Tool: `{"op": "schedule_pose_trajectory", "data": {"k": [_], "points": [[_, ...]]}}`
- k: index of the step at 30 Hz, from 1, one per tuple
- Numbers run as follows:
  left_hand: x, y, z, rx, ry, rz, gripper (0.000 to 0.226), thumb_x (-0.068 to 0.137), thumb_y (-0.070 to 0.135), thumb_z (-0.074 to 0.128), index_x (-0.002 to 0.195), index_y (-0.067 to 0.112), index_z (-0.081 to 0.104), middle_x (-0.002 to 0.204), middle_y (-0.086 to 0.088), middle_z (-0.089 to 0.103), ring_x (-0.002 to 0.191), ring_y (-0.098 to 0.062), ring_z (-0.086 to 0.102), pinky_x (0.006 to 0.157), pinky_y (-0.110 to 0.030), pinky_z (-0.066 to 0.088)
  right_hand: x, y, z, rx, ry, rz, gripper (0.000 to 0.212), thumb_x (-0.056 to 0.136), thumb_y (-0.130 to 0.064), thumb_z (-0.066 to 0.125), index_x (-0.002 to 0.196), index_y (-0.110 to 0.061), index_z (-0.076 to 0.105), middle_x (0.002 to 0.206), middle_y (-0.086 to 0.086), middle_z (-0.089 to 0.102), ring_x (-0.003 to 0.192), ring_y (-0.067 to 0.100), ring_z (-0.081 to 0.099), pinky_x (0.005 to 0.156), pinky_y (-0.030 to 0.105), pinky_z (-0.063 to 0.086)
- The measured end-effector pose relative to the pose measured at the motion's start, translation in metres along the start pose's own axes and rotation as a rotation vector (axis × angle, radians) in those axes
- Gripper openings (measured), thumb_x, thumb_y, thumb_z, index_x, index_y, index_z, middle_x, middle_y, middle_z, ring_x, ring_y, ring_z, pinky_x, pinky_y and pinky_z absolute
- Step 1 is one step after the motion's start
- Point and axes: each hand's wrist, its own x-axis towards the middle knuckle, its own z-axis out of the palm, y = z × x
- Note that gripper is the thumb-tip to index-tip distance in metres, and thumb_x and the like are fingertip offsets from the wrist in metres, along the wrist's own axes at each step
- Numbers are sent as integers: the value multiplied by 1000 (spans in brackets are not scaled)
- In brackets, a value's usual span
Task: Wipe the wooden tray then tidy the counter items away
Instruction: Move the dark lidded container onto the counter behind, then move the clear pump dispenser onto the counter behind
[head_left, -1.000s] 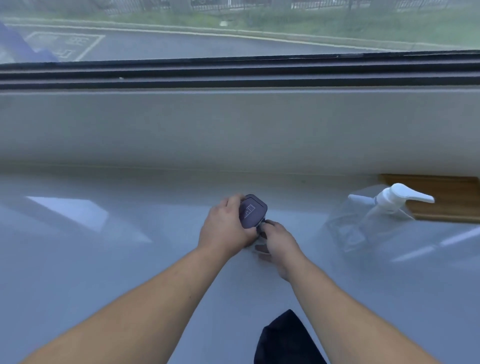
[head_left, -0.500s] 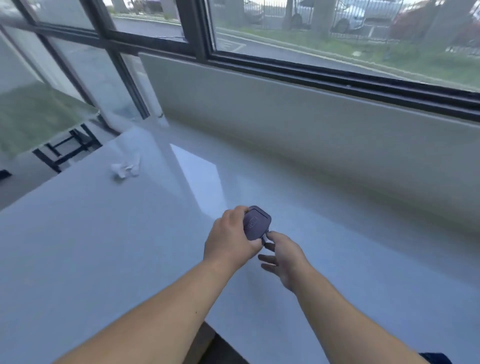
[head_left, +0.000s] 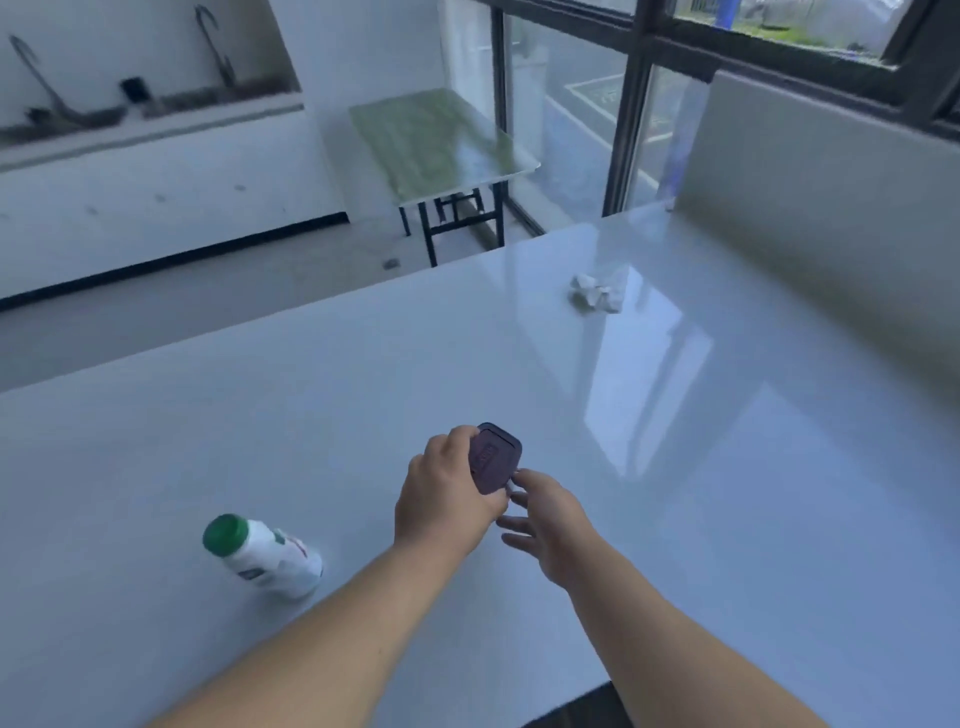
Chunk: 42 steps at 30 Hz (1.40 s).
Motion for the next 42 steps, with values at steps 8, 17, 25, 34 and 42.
{"op": "schedule_pose_trajectory", "data": {"k": [8, 17, 25, 34, 42], "points": [[7, -94, -38, -9, 63, -183, 74, 72, 40, 78, 140, 30, 50, 127, 2, 59, 109, -28, 57, 82, -39, 53, 30, 19, 103, -126, -114, 46, 41, 76, -39, 57, 111, -24, 71, 112, -1, 75, 102, 29, 74, 92, 43, 59], [3, -123, -29, -3, 24, -206, 73, 76, 42, 79, 142, 28, 50, 130, -1, 58, 111, -29, 59, 82, -38, 52, 46, 41, 120, -124, -93, 97, 33, 88, -35, 57, 117, -23, 69, 118, 0, 73, 100, 29, 73, 87, 40, 59], [7, -119, -28, 108, -47, -160, 76, 80, 48, 76, 144, 24, 45, 132, -7, 55, 112, -34, 56, 85, -43, 54, 45, 43, 115, -198, -66, 49, 31, 95, -37, 52, 121, -22, 62, 117, -5, 65, 104, 26, 68, 96, 43, 56], [13, 8, -13, 340, -122, 247, 94, 76, 78, 62, 153, 30, 38, 165, 0, 32, 149, -26, 26, 118, -43, 29, -31, 1, -57, -1211, 558, -524, 90, 81, -79, 38, 155, -29, 35, 160, -3, 41, 150, 29, 26, 119, 45, 29], [-79, 271, 103, 238, -361, 722, 99, 75, 78, 64, 157, 33, 31, 166, 5, 29, 150, -22, 25, 117, -43, 32, -185, 42, -312, -1174, 986, -277, 96, 80, -81, 36, 159, -27, 28, 165, 6, 34, 153, 35, 22, 122, 51, 25]]}}
